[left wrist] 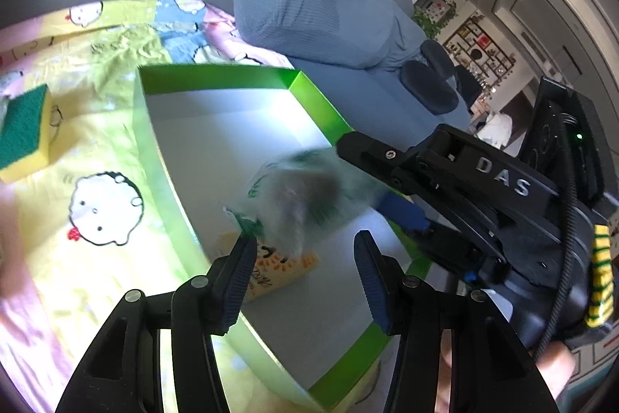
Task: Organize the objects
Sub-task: 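Carry the clear bag into the green-rimmed box and release it, then move the right gripper back over the yellow sponge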
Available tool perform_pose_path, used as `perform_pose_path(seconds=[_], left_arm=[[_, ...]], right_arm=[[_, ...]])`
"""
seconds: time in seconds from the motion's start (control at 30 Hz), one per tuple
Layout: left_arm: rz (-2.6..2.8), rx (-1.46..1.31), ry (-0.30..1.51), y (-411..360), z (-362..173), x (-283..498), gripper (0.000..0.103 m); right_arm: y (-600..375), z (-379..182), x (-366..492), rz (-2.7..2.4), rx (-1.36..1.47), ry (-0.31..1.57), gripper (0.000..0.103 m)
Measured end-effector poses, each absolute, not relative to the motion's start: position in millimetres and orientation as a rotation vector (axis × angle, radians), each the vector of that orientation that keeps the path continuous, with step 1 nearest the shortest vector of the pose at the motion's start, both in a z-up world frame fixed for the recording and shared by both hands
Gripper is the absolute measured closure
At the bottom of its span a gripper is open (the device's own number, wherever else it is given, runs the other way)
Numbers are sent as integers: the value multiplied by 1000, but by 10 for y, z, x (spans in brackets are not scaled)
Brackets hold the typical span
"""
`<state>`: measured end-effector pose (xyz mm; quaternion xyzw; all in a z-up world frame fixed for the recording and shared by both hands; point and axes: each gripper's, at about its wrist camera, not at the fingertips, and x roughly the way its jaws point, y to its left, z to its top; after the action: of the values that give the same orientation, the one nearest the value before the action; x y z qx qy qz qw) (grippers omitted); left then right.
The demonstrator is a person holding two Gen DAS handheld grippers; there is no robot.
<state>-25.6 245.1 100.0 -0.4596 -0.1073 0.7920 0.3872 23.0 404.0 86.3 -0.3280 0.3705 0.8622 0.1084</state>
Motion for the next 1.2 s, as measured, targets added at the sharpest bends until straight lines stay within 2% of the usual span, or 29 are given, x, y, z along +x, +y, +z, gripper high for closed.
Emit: perform_pose_path(seconds=[0.3,0.33,0.4,0.63,0.7,0.73,0.77,0.87,0.97,1.2], left_arm=[[2112,-1117,-296,2094,1193,-182,50],[2129,-1115,-304,2036,1215,-178,50],[2179,-1114,-326,1853,1252,-189,50],[2456,-1183,-467,994,1194,-222,50],[2548,-1202,-468,787,1176,-177,45],[2591,-1210,-468,701,1172,-161,37],[2635,-1211,-475,607,1181,-140,32],[2706,-1187,-523,372,1195,-96,30],[2701,-1188,-579,218,1138,-109,23],[2701,-1221,-679,-85,1065,-92,23]], right_arm=[[4041,933,256,2573,-912,1104,54],[4023,949,259,2578,-907,1100,52],[3975,984,259,2595,-894,1083,43],[3805,1080,215,2689,-885,1056,31],[3738,1101,188,2711,-896,1052,31],[3697,1111,180,2719,-901,1049,31],[3648,1122,160,2732,-909,1042,29],[3469,1168,99,2789,-933,994,19],[3258,1224,36,2837,-963,928,19],[2564,1344,-64,2996,-1056,715,12]])
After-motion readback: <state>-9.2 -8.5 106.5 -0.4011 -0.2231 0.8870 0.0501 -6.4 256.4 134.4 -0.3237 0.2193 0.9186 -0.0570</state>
